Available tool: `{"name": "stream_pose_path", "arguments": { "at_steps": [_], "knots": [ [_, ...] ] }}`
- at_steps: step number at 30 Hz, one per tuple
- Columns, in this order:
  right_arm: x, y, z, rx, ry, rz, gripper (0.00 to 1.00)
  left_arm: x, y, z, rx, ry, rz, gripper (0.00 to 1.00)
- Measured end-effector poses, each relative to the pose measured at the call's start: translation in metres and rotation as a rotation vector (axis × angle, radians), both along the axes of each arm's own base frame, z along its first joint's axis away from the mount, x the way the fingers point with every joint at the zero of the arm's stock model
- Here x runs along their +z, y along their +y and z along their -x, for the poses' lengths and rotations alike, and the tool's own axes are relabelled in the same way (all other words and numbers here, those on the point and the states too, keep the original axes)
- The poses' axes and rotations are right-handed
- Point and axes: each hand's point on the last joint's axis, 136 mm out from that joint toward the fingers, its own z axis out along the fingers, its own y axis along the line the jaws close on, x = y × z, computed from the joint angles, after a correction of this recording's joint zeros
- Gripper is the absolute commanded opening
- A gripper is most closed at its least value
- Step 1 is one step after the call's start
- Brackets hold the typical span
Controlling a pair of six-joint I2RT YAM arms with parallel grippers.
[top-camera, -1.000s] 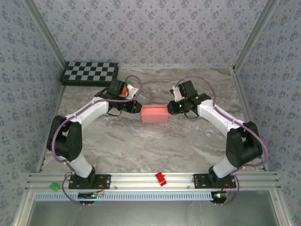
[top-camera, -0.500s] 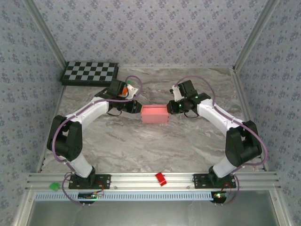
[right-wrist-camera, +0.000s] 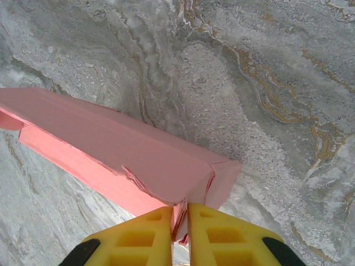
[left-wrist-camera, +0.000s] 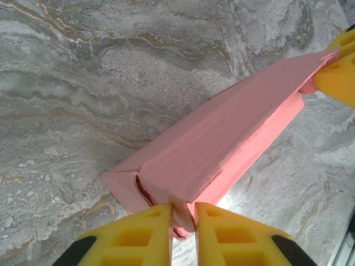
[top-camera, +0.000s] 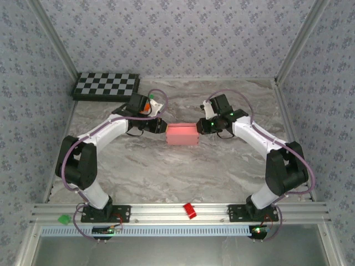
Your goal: Fold the paper box
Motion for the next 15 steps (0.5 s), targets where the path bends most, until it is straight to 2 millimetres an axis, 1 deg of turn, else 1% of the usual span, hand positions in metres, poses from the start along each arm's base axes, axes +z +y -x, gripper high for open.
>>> {"name": "stream_pose_path", "arguments": {
  "at_steps": [8, 15],
  "knots": [
    [0.0006, 0.0015, 0.0011, -0.002, 0.010, -0.014, 0.17, -0.0003, 0.0005, -0.0005, 0.002, -0.001, -0.003, 0.18],
    [0.0052, 0.0037, 0.0005, 0.004, 0.014, -0.025, 0.17, -0.0005, 0.0006, -0.0008, 0.004, -0.003, -0.005, 0.20]
  ]
}}
